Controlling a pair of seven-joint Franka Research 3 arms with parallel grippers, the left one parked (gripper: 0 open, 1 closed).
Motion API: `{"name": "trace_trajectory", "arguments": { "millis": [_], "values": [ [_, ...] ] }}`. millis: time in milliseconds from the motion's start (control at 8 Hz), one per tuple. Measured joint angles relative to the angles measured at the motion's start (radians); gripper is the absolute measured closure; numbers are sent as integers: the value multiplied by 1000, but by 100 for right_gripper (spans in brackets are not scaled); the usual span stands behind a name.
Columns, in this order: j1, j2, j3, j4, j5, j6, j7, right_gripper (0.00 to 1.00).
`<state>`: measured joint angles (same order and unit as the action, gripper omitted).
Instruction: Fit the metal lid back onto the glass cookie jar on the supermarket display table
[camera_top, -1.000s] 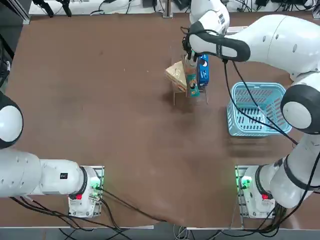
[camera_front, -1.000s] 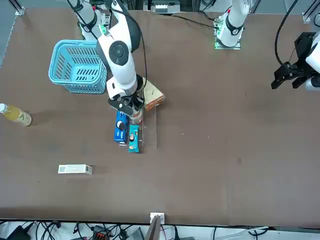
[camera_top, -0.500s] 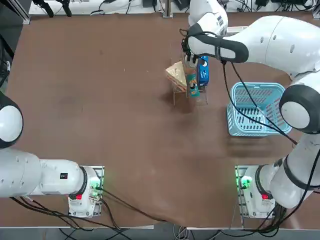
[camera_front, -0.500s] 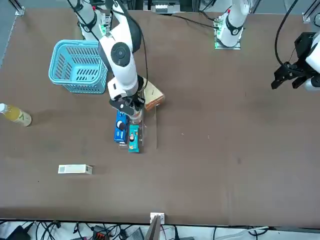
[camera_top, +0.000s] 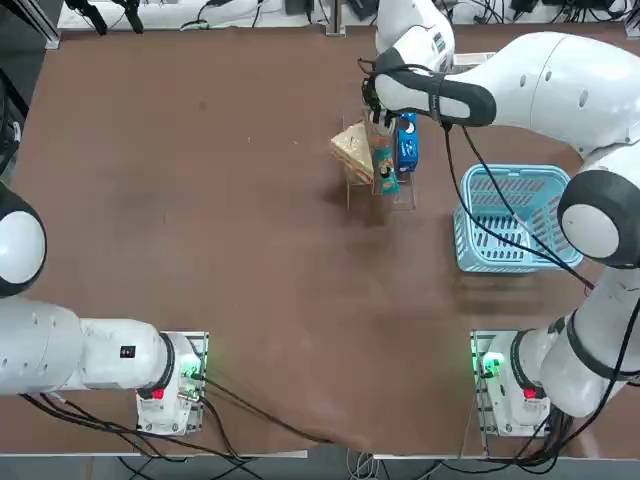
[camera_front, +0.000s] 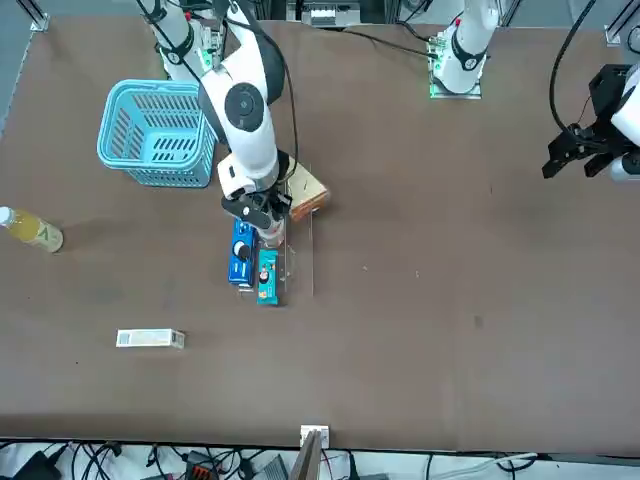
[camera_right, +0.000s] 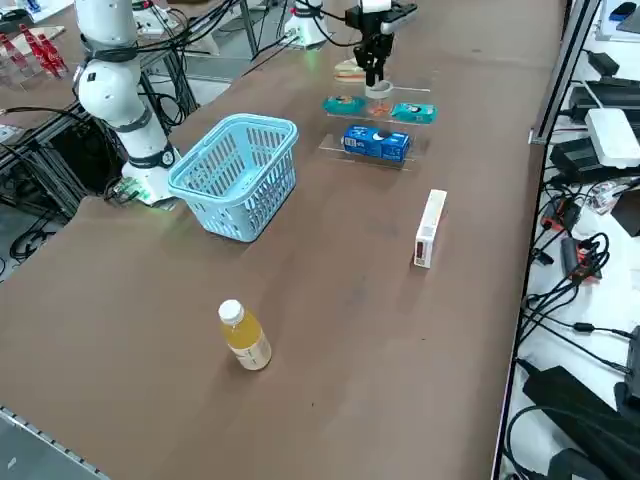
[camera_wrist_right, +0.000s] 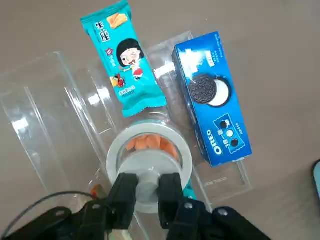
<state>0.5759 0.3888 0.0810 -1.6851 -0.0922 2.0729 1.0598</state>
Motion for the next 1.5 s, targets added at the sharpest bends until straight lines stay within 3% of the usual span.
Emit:
{"name": "trace_trajectory", "arguments": {
  "millis": [1500],
  "values": [
    [-2, 5, -9, 1, -5, 27, 0, 72]
  ]
}}
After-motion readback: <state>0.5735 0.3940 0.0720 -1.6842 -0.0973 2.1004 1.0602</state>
